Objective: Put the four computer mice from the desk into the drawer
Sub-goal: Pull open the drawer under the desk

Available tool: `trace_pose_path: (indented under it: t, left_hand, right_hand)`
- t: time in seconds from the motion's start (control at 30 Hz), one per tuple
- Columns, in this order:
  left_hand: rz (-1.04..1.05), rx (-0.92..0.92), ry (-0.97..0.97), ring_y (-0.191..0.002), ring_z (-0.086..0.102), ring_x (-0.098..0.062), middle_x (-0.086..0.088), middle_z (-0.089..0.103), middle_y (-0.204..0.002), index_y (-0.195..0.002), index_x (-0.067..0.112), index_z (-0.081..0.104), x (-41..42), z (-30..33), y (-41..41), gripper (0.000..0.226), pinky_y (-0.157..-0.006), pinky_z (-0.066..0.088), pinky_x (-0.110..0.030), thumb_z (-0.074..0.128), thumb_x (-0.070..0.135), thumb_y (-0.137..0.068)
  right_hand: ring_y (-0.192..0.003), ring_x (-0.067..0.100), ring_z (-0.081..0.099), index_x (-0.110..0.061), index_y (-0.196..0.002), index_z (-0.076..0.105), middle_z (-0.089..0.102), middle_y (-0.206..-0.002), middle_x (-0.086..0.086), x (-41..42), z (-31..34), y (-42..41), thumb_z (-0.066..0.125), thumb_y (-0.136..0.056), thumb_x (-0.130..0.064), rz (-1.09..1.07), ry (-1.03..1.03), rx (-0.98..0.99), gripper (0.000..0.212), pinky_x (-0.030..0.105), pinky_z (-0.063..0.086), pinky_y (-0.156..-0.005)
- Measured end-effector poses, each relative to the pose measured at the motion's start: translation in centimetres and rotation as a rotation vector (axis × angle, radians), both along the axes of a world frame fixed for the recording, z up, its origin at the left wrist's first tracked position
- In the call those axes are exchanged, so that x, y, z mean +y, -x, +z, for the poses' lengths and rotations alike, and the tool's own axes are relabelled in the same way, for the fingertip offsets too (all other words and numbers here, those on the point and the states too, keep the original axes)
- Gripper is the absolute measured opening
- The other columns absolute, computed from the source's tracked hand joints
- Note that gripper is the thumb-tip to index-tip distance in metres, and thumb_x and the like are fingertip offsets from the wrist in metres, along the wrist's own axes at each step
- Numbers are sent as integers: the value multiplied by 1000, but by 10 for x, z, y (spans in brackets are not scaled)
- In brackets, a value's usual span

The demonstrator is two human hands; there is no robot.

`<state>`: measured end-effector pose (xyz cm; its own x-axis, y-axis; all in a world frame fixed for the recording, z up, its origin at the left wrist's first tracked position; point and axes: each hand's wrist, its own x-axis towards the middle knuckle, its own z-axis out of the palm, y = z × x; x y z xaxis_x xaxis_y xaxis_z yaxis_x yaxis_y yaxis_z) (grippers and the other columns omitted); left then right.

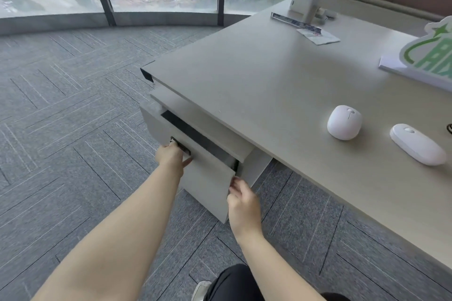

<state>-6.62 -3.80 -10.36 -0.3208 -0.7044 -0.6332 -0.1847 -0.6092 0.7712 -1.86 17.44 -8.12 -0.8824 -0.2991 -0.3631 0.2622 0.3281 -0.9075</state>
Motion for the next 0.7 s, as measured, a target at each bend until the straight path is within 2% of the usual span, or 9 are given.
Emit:
trace_pose_path:
  t: [0.07,0.13,0.17,0.3,0.4,0.5,0.6,0.7]
  left_hand:
    - [-3,0,10,-81,58,-20,-8,57,-82,-95,4,58,-4,-5,-27,11,-60,60,-40,48,6,-94]
    - [33,19,0,-80,59,-21,-10,57,-81,-86,7,55,-6,-7,-56,11,-73,60,-47,48,7,-94]
    - [41,24,5,-82,59,-22,-10,57,-82,-85,7,54,-8,-7,-71,11,-74,59,-47,48,7,-94]
    - [99,36,8,-102,62,-27,-14,63,-106,-105,3,58,-16,-5,-131,14,-71,58,-46,51,9,-94]
    - [123,30,23,-98,64,-25,-13,64,-107,-101,6,57,-20,-4,-173,10,-57,59,-41,50,10,-96]
    - [131,40,28,-97,66,-25,-13,67,-109,-103,5,59,-25,-3,-207,13,-46,59,-36,50,12,-96]
    - [149,21,39,-105,68,-26,-14,70,-114,-114,2,63,-30,-4,-239,25,-49,60,-38,52,15,-95]
    - [162,0,56,-105,68,-28,-16,70,-115,-115,1,64,-35,-7,-263,27,-51,59,-38,53,14,-94]
  right_hand:
    - [-113,6,62,-15,-131,59,68,-123,-2,4,3,-17,45,-92,1,58,-1,7,44,3,49,-81]
    - [-113,5,61,-16,-131,60,68,-122,-4,6,4,-38,47,-94,-2,107,8,6,42,1,46,-79]
    - [-112,4,61,-17,-129,61,68,-121,-5,7,4,-48,48,-95,-4,131,10,3,39,0,46,-78]
    - [-106,2,63,-18,-122,66,71,-115,-8,7,1,-89,47,-94,-5,247,-17,-10,36,1,47,-74]
    - [-99,-2,63,-20,-115,69,72,-107,-8,5,2,-117,46,-94,-3,333,-19,-50,36,1,47,-67]
    - [-92,2,66,-23,-108,73,73,-102,-11,0,0,-140,46,-92,-5,397,-23,-67,35,8,50,-64]
    - [-82,10,65,-29,-103,75,75,-99,-11,-3,-3,-162,47,-90,-9,442,-51,-39,37,20,51,-67]
    - [-70,11,60,-33,-96,75,76,-96,-8,-7,-3,-180,48,-87,-10,481,-67,-18,37,30,51,-66]
